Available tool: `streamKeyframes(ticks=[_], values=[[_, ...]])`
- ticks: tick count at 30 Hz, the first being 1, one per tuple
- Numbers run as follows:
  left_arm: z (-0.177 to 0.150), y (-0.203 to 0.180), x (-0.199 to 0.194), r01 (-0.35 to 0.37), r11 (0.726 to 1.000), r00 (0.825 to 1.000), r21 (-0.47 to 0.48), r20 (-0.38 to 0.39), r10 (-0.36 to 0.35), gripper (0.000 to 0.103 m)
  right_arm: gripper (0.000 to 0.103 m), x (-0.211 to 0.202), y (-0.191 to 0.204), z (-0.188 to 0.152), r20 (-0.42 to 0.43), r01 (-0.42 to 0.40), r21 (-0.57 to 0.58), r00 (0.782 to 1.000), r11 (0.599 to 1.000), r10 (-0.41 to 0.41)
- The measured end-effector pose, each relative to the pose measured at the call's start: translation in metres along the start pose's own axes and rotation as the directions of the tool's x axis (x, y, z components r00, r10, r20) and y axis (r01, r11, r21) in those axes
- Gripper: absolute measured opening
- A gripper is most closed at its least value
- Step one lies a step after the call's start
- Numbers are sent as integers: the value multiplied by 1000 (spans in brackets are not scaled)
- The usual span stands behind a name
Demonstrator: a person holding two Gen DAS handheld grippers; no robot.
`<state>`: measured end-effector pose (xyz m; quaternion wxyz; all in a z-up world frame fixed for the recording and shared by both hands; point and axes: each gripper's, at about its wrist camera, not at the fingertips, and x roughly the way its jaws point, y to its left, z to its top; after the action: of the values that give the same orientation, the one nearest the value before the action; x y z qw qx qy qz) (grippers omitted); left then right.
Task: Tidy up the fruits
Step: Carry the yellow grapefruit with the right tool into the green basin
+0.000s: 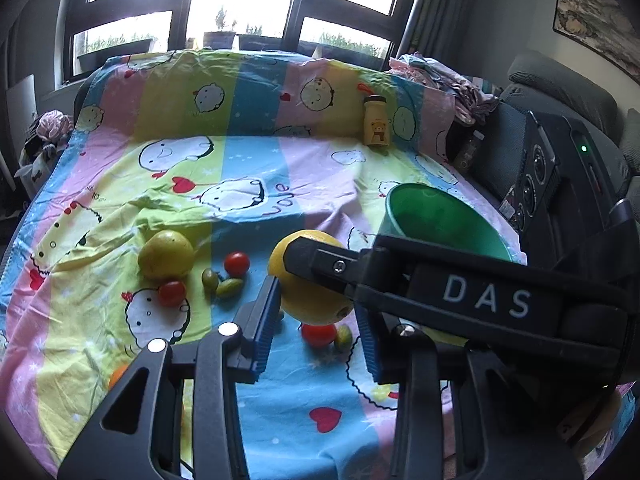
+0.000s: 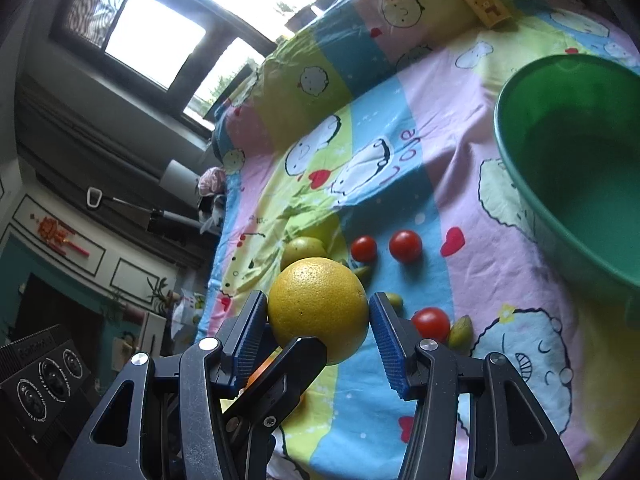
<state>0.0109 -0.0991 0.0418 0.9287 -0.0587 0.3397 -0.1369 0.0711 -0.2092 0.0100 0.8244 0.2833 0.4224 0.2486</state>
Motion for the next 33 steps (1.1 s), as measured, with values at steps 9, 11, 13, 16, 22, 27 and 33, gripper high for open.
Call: streamKeyframes(ticks=[9,11,13,16,22,27,33], values=[[42,-31,-5,55,996,995,72,79,-61,35,55,-41,8,37,110,22,-33,994,999,-19],[50,-38,-3,73,993,992,90,95,-82,34,55,-50,8,46,136,42,-47,990,998,-35],[54,-47,-1,86,989,989,119,110,-99,33,55,-58,6,52,169,63,-60,984,996,-52],[56,-60,10,109,980,986,164,109,-128,30,56,-64,-6,57,207,88,-39,975,995,-79],[53,-79,43,186,962,979,202,51,-200,29,56,-71,-44,59,240,137,69,959,988,-150],[50,-95,62,236,945,970,225,-3,-241,28,56,-76,-69,58,245,166,150,949,975,-199],[43,-103,79,303,927,953,220,-51,-299,28,56,-82,-88,53,244,214,212,933,954,-264]])
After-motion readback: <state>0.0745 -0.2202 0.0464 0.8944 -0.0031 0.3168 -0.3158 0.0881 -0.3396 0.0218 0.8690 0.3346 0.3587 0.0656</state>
